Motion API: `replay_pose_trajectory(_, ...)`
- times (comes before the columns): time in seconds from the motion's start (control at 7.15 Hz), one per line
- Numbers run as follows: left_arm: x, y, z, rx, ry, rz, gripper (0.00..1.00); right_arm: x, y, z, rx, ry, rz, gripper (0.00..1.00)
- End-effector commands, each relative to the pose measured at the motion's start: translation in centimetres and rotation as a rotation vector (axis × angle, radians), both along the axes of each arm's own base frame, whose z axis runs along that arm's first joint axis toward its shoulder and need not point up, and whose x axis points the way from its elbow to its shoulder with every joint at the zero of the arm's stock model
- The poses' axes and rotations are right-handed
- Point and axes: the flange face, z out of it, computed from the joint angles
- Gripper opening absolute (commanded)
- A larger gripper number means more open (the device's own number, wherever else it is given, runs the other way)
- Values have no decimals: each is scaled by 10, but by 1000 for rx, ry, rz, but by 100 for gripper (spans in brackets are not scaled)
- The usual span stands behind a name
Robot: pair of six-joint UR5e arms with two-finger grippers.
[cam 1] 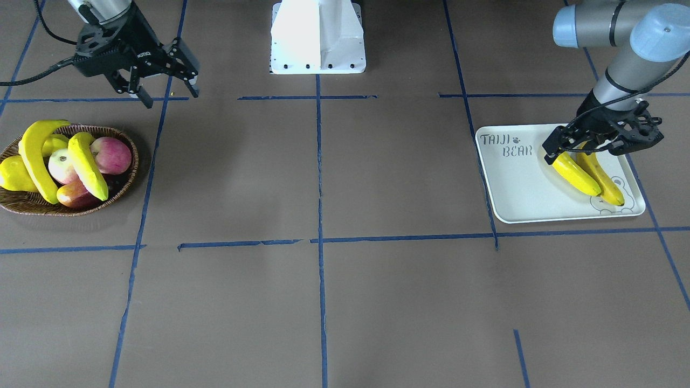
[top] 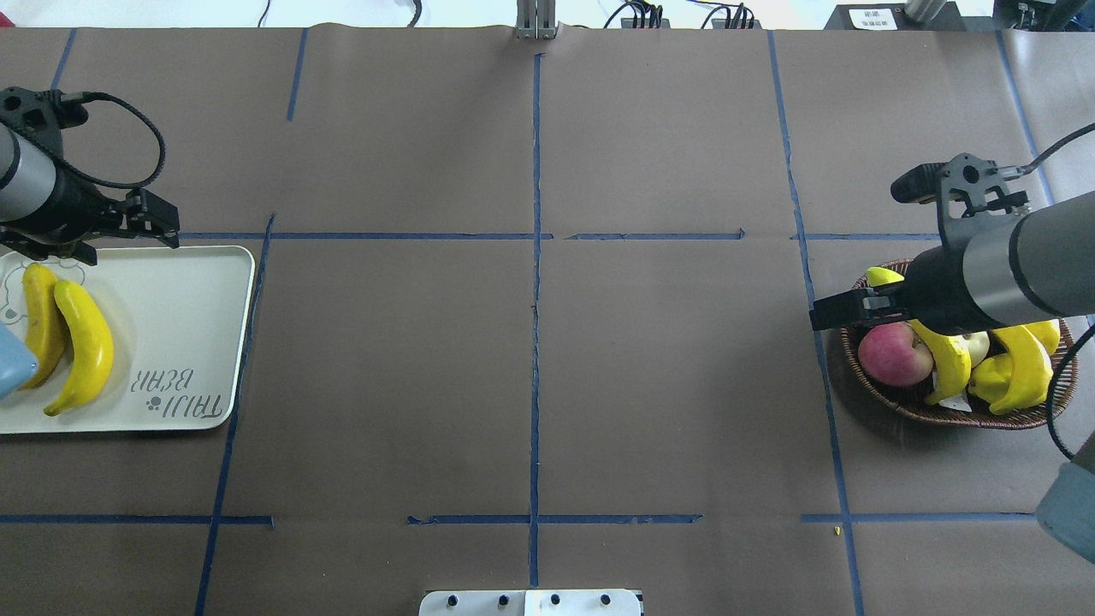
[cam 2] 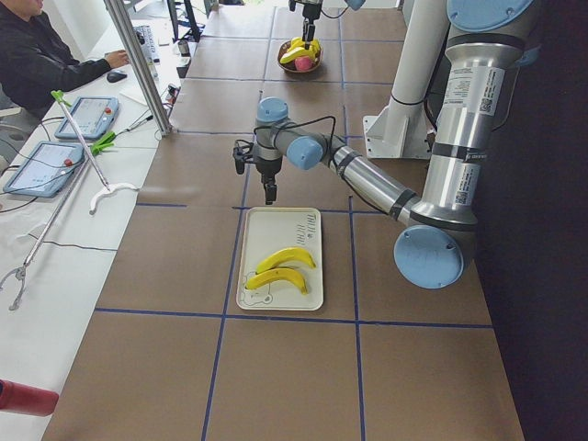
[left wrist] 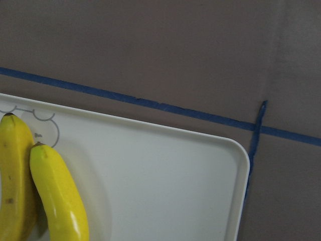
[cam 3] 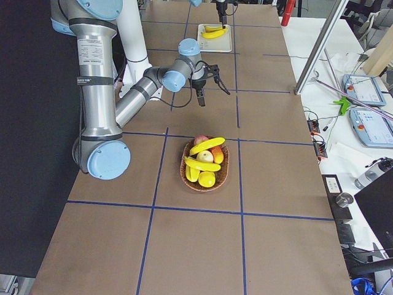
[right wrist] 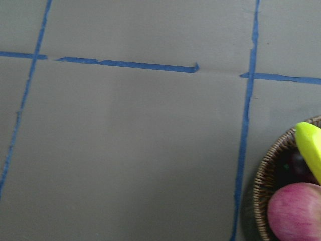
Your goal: Transfer all bananas from basket to plate
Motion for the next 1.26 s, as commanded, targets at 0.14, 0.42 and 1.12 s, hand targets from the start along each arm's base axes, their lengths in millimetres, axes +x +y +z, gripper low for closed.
replay_pose_trajectory(0.14, 59, 12, -56, -56, 71, -35, 100, 106, -15, 85, -139, -42, 8, 100)
replay_pose_trajectory(0.42, 70, 15, -75, -79, 102, -60, 100, 140, -6, 159, -266, -39, 69, 100)
replay_pose_trajectory(1.12, 84, 20, -90, -79, 121, -54, 100, 147, 11, 272, -371, -199, 200, 100)
